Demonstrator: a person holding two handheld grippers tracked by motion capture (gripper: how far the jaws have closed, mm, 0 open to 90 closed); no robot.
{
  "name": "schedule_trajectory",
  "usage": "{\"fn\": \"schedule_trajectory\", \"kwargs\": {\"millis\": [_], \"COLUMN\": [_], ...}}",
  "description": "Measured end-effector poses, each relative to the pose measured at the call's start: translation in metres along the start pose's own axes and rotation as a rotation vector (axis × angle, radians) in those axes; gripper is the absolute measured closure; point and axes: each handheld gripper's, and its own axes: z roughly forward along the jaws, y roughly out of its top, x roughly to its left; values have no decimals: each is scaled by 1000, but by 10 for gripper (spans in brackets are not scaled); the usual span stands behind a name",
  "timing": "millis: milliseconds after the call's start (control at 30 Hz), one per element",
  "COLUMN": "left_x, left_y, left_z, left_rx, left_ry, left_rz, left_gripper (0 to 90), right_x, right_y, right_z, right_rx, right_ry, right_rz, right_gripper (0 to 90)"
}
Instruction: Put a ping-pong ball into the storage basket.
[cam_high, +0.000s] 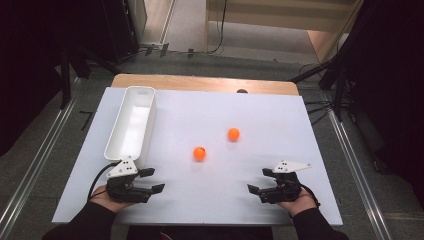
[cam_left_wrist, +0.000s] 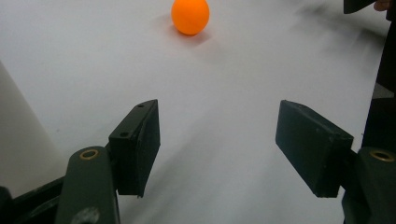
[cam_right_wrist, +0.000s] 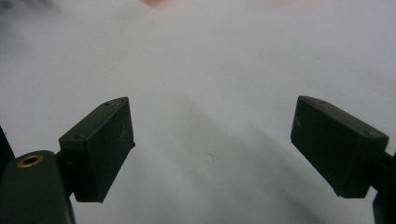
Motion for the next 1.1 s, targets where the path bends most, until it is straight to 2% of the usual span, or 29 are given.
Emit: {"fn": "schedule_trajectory", "kwargs": {"millis": [267,467,633,900,1067,1100], "left_x": [0,-1,-1,-1,-3,-4], "left_y": [1,3,4,5,9,10], "left_z": [0,2,3,8,9,10], "left_rx": [-10,-16,0,7,-9,-10], "left_ry": [13,-6,-9,-13,-31,-37], "left_rz": [18,37,33,33,20,27], "left_gripper": [311,311,311,311,311,311], "right_x": [2,2,1,3,0,0], "right_y": [0,-2,-2,0,1,1], "right_z": [0,-2,-1,2,4,4], "right_rx": [2,2,-2,-2,6,5], "right_ry": [5,10,18,29,37,35], "right_rz": [5,1,9,-6,-2,-2], "right_gripper": [118,118,118,118,118,118]}}
